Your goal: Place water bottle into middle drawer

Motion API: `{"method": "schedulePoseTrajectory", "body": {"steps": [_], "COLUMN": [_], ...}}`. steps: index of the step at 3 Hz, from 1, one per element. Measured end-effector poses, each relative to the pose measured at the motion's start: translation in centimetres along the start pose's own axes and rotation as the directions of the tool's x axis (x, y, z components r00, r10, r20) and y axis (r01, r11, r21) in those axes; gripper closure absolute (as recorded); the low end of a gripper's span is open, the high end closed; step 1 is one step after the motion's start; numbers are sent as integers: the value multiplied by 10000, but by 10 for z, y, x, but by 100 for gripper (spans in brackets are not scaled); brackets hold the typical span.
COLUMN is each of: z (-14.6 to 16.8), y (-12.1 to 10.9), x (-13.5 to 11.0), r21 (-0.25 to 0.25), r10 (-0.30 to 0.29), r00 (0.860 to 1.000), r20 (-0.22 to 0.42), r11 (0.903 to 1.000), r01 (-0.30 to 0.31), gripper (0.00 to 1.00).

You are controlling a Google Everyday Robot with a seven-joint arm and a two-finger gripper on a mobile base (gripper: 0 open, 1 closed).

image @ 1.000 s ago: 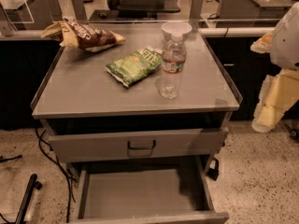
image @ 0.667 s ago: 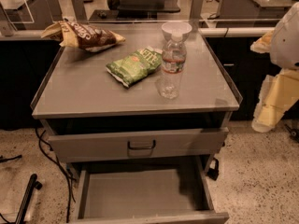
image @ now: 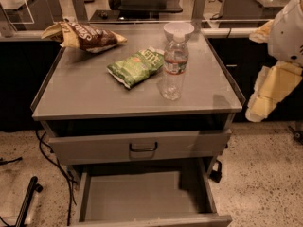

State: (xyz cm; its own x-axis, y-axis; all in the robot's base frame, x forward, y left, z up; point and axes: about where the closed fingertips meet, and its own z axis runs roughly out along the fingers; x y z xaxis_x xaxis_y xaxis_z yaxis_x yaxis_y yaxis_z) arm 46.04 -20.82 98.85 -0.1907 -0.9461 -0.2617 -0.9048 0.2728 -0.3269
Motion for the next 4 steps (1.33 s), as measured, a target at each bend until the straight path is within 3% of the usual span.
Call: {"method": "schedulePoseTrajectory", "body": {"steps": [2,4], "z": [30,56], "y": [-31,-51], "x": [-25,-40], "r21": [348,547], "r10": [214,387], "r00": [9916,9690], "r20": [1276,2440], "r11": [9991,9971], "r01": [-260,-536], "gripper": [0,0]}}
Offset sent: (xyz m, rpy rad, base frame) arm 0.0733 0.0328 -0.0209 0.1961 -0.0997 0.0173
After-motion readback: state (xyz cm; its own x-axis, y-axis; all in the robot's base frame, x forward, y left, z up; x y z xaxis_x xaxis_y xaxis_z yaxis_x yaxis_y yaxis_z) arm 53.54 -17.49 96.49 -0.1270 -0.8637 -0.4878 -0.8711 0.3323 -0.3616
